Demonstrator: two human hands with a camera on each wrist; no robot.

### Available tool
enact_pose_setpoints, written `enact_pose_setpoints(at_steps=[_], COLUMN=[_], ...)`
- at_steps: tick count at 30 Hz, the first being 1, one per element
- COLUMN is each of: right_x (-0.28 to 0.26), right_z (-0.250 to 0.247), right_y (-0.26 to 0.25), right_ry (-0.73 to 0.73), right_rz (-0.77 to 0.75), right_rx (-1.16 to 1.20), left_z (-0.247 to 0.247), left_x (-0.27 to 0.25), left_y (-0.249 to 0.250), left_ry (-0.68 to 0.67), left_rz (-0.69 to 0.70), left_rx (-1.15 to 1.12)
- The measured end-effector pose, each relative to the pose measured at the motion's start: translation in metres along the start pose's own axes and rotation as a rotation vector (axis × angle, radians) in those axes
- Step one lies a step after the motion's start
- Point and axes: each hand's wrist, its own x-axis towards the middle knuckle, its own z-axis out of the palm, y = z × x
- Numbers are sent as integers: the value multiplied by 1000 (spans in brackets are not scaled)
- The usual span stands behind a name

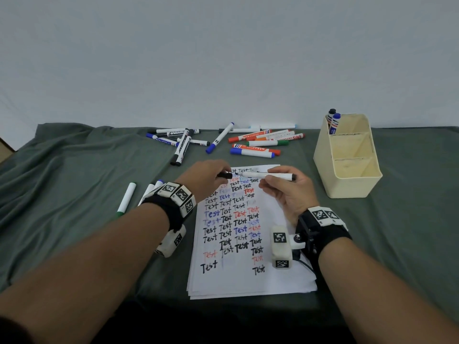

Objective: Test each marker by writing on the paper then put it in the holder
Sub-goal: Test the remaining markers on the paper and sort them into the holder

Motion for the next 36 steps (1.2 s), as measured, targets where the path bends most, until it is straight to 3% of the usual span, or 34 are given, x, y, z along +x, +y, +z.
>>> enact_pose_setpoints(at_steps=[9,18,25,36], right_x=[-1,-1,2,3], right_z=[1,0,-2,-3], right_y=[-1,-2,1,4], right_ry=[-20,-47,-62,-111], right_rz=[-5,-14,-18,5], right_rx=[0,-7,-9,-39], left_z=[2,1,-1,-1], left_x=[0,-3,-8,-5], left_y=[-1,-1,1,10], left_ry=[53,92,95,-51], left_rz=[122,97,157,124], left_rx=[-6,-24,-82,-67])
